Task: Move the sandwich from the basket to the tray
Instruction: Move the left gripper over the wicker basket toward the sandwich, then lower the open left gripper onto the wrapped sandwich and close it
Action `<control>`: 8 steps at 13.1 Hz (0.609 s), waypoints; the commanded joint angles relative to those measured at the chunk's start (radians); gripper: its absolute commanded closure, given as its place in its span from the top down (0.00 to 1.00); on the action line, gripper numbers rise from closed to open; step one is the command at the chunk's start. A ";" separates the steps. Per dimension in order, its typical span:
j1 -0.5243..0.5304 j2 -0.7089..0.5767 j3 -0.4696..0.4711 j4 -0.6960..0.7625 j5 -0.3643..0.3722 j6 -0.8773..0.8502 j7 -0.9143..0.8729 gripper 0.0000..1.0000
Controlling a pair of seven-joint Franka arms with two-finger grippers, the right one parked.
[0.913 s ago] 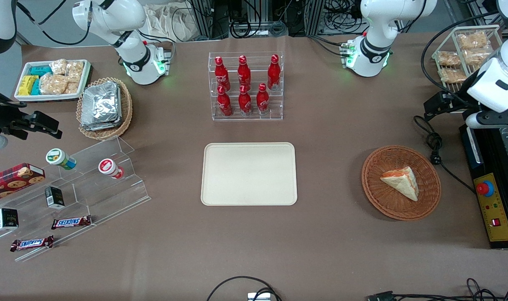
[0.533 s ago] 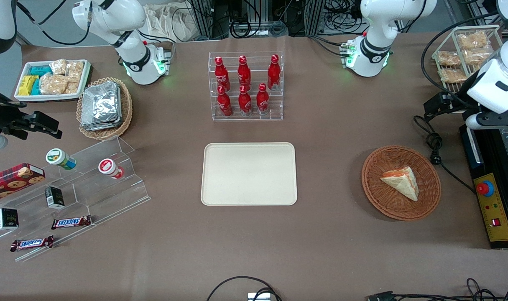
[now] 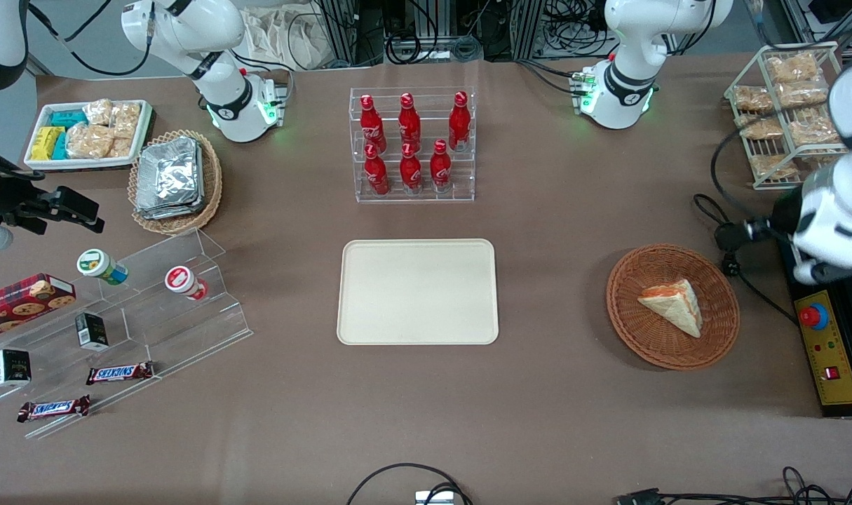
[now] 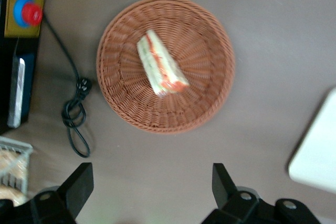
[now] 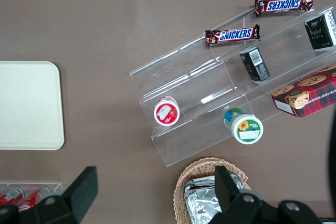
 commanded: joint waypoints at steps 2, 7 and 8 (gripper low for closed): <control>-0.013 0.127 0.005 -0.054 0.000 0.234 -0.348 1.00; -0.013 0.139 0.013 -0.319 0.006 0.572 -0.505 1.00; -0.013 0.141 0.018 -0.349 0.006 0.615 -0.507 1.00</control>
